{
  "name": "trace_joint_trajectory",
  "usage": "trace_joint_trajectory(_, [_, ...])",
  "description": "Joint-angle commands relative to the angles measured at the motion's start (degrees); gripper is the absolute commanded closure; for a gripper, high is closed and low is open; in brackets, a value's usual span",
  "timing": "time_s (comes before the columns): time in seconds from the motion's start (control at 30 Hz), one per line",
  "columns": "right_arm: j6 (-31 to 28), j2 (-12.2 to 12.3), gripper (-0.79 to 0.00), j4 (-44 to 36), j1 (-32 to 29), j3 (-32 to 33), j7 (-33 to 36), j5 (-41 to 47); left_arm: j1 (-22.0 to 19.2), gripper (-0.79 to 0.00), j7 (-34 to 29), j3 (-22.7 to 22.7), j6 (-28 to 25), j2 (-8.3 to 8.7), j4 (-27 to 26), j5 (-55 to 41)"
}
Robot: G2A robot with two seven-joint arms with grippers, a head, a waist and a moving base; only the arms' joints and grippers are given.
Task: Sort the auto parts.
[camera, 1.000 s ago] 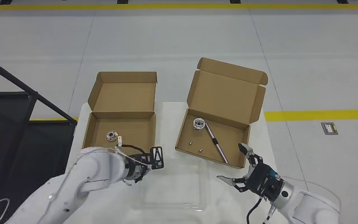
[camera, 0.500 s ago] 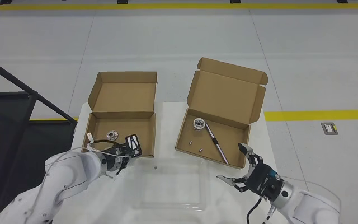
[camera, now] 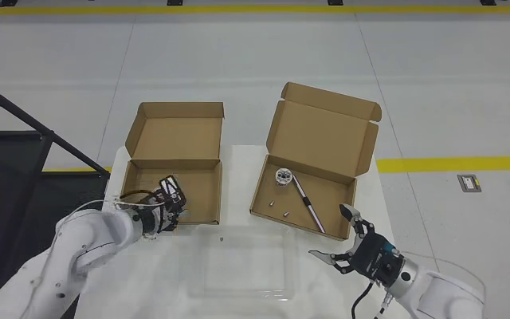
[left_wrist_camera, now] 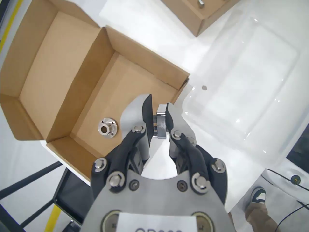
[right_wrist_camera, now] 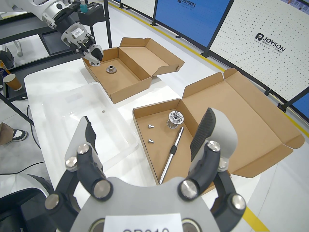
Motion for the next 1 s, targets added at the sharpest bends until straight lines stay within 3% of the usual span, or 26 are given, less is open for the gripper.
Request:
trace_joint_trajectory(0.0, [0.00, 0.00, -0.785, 0.00, 0.00, 0.00, 0.00, 0.00, -2.18, 0.000, -0.72, 0.01, -0.56, -0.31, 2.88, -0.12])
trace_joint_trajectory(0.17, [0.00, 0.00, -0.785, 0.00, 0.00, 0.00, 0.00, 0.00, -7.14, 0.000, 0.19, 1.94, -2.74, -1.73, 9.03, -3.16])
trace_joint_trajectory(0.37, [0.00, 0.00, -0.785, 0.00, 0.00, 0.00, 0.00, 0.00, -13.82, 0.000, -0.73, 8.03, -3.70, -4.53, 17.05, -3.16])
trace_joint_trajectory(0.7, [0.00, 0.00, -0.785, 0.00, 0.00, 0.00, 0.00, 0.00, -26.69, 0.000, -3.91, 21.54, -4.34, -12.06, 33.77, -0.16])
trace_joint_trajectory(0.97, [0.00, 0.00, -0.785, 0.00, 0.00, 0.00, 0.00, 0.00, -33.41, 0.000, -6.18, 29.23, -8.37, -18.23, 45.63, 1.39])
